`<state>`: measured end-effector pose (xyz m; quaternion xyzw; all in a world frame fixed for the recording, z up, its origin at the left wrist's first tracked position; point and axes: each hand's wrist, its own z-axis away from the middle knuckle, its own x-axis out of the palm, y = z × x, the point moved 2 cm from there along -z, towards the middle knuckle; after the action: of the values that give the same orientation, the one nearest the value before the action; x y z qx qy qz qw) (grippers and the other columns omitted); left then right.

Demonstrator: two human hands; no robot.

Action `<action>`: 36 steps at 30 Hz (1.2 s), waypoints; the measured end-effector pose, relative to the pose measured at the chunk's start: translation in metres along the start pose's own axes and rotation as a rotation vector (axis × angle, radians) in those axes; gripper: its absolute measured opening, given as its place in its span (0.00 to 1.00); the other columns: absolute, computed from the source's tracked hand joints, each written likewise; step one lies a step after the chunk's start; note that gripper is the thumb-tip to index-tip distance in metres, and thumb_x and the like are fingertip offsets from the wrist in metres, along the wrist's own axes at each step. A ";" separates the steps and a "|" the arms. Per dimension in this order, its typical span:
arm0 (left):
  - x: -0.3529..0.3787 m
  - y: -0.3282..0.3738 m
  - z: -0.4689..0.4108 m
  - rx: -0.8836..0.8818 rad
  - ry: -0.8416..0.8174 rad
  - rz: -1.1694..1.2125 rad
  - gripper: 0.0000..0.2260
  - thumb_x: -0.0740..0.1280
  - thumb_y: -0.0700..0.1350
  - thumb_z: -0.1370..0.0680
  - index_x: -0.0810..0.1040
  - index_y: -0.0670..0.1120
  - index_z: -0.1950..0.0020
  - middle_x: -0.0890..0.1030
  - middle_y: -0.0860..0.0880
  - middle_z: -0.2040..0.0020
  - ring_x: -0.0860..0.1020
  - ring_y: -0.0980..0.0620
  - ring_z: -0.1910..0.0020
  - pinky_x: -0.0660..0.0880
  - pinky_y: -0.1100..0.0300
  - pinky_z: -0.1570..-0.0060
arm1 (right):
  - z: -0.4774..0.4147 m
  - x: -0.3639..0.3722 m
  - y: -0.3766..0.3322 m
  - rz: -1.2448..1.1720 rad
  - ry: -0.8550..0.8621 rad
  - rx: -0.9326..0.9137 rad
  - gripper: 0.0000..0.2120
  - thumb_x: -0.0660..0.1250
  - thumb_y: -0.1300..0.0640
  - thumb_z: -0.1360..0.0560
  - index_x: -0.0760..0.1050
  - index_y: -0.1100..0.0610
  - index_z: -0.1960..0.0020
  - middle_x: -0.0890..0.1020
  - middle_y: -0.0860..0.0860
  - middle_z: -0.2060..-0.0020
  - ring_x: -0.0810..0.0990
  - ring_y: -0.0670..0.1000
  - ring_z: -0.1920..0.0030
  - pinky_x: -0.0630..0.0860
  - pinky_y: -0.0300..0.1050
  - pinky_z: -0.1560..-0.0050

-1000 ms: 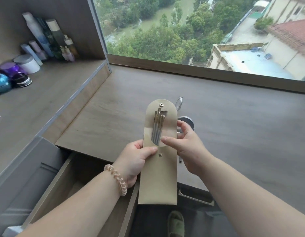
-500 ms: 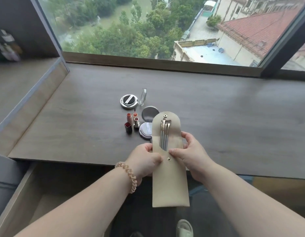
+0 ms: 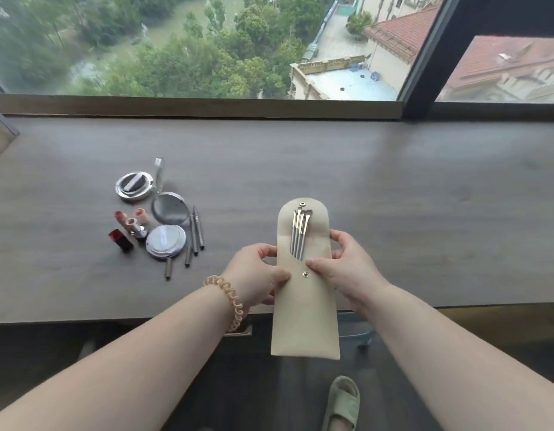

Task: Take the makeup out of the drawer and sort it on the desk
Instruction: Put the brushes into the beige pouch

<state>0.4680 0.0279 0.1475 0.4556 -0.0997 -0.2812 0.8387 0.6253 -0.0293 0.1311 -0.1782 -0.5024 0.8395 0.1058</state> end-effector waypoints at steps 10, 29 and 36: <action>0.177 0.037 -0.074 -0.031 0.049 0.030 0.13 0.68 0.36 0.26 0.75 0.47 0.44 0.80 0.48 0.62 0.81 0.50 0.67 0.81 0.53 0.66 | -0.059 -0.184 0.018 0.062 0.004 0.080 0.27 0.72 0.64 0.31 0.69 0.51 0.36 0.82 0.58 0.52 0.84 0.54 0.55 0.79 0.49 0.54; 0.273 0.063 -0.166 0.058 0.200 -0.321 0.16 0.68 0.42 0.28 0.77 0.50 0.41 0.83 0.47 0.53 0.81 0.49 0.57 0.77 0.59 0.55 | -0.129 -0.275 0.035 0.405 0.171 -0.035 0.25 0.68 0.64 0.30 0.69 0.53 0.34 0.79 0.51 0.56 0.79 0.50 0.56 0.73 0.41 0.61; 0.280 0.063 -0.178 0.099 0.316 -0.504 0.12 0.67 0.46 0.27 0.76 0.51 0.44 0.79 0.51 0.47 0.77 0.49 0.47 0.72 0.59 0.51 | -0.148 -0.275 0.042 0.664 0.225 -0.093 0.25 0.68 0.61 0.29 0.69 0.54 0.33 0.76 0.55 0.42 0.75 0.56 0.41 0.70 0.46 0.42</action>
<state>0.7978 0.0231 0.0742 0.5446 0.1346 -0.4008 0.7243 0.9371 -0.0282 0.0832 -0.4278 -0.4398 0.7795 -0.1261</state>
